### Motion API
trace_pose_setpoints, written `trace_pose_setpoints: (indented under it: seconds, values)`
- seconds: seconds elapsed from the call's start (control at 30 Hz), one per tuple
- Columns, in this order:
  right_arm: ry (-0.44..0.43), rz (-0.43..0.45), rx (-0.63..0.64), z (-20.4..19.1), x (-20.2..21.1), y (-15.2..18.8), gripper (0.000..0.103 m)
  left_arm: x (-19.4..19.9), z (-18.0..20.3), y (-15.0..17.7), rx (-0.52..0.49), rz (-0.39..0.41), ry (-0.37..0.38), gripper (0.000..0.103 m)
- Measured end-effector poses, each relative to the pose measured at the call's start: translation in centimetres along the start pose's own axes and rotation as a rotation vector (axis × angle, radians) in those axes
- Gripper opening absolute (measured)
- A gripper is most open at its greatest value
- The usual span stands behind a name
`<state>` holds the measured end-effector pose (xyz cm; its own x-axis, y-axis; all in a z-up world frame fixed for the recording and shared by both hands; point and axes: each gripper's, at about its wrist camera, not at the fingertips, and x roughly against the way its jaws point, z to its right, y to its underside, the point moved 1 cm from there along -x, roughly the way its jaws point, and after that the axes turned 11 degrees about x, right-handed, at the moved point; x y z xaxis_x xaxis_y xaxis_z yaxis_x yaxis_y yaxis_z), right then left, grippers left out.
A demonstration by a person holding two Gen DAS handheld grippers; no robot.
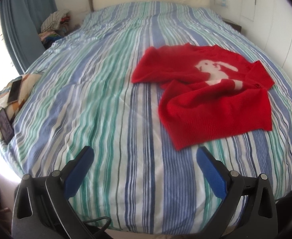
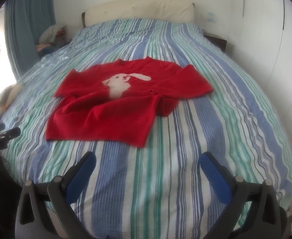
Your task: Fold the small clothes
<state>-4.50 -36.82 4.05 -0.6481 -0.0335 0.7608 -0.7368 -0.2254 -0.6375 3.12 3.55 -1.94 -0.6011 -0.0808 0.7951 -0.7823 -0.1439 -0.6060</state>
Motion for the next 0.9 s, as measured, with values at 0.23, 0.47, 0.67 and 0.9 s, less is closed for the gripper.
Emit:
trace_pose_setpoints:
  seconds: [0.23, 0.47, 0.67, 0.9]
  values:
    - [-0.004, -0.017, -0.009, 0.1, -0.5, 0.3, 0.103, -0.8, 0.1, 0.0, -0.020, -0.005, -0.007, 0.103]
    - [-0.043, -0.016, -0.080, 3.0, -4.0, 0.2, 0.103, -7.8, -0.6, 0.5, 0.075, -0.237, 0.282, 0.102]
    - [-0.214, 0.009, -0.074, 3.7, -8.2, -1.0, 0.103, -9.2, 2.2, -0.5, 0.054, -0.179, 0.350, 0.101]
    - [-0.417, -0.066, -0.141, 2.7, -14.8, -1.5, 0.004, -10.8, 2.8, -0.8, 0.081, -0.280, 0.378, 0.004]
